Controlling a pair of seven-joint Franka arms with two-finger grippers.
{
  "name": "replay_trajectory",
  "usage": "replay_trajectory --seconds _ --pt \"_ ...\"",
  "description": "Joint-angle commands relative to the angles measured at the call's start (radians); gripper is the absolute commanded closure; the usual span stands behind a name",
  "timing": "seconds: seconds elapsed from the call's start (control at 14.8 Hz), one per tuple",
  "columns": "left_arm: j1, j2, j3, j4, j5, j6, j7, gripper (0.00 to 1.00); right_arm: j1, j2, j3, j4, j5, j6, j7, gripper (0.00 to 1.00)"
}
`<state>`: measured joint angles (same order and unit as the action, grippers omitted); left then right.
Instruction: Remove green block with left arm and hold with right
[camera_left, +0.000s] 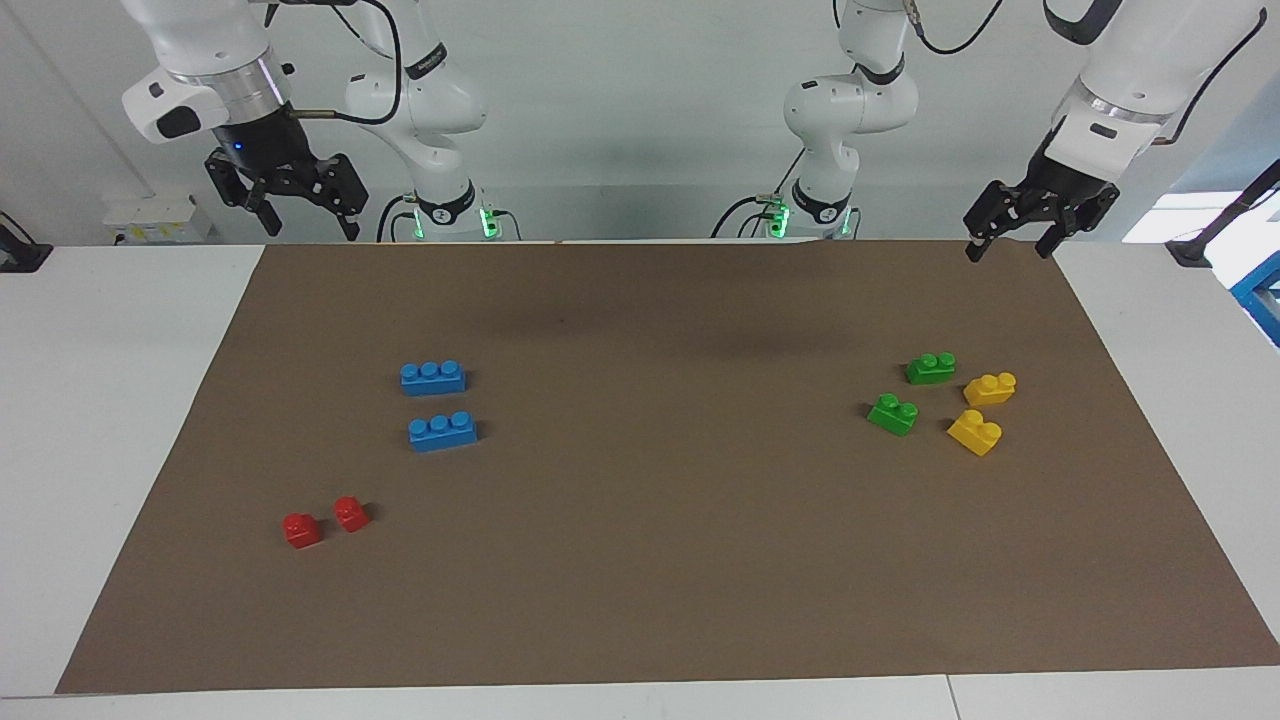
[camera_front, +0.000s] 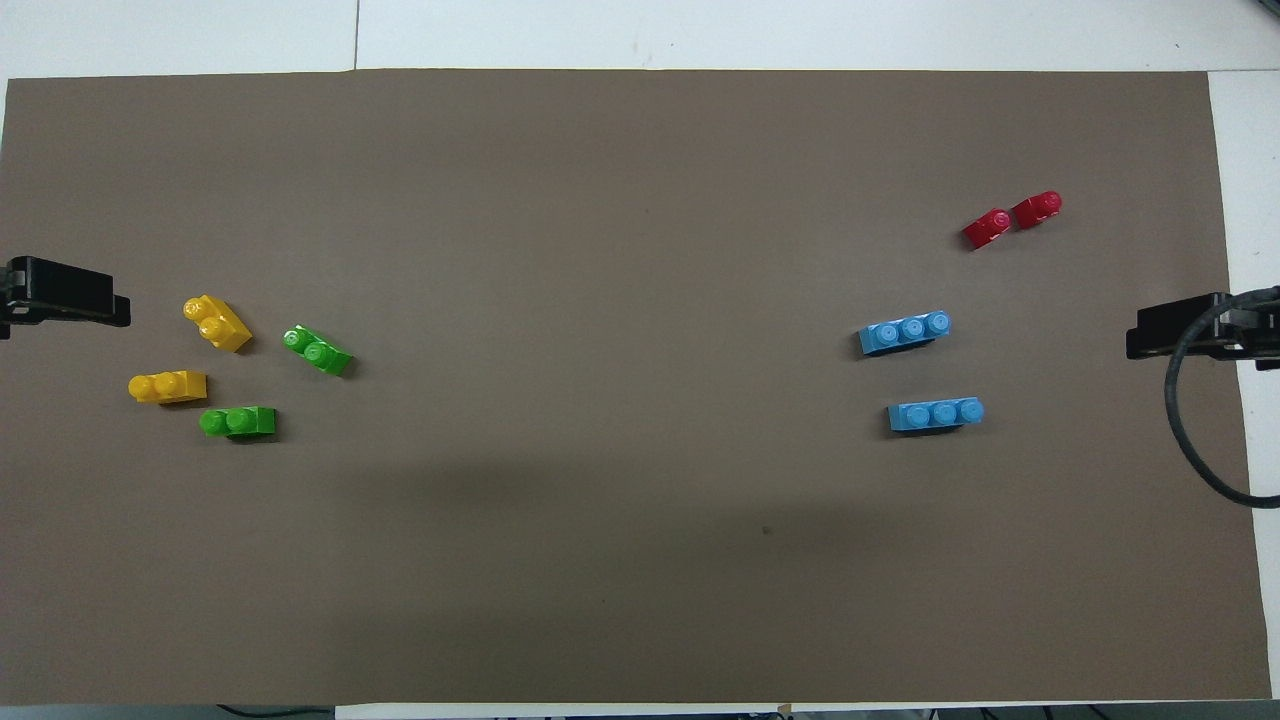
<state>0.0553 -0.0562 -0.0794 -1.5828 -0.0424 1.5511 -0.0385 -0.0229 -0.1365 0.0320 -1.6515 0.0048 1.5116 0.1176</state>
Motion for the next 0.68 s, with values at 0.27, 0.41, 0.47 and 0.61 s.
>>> replay_trajectory --seconds 0.27,0.41,0.47,0.61 --pt "-0.012 0.006 0.007 0.023 -0.001 -0.022 0.003 0.00 -0.019 -0.032 0.009 -0.039 -0.023 0.001 -0.085 0.00" --pt "-0.012 0.006 0.007 0.023 -0.002 -0.020 0.003 0.00 -0.020 -0.037 0.009 -0.045 -0.023 0.007 -0.085 0.00" --pt "-0.011 0.006 0.007 0.023 -0.002 -0.020 0.003 0.00 -0.020 -0.037 0.009 -0.045 -0.023 0.007 -0.084 0.00" --pt "-0.011 0.006 0.007 0.023 -0.002 -0.020 0.003 0.00 -0.020 -0.037 0.009 -0.045 -0.022 0.007 -0.081 0.00"
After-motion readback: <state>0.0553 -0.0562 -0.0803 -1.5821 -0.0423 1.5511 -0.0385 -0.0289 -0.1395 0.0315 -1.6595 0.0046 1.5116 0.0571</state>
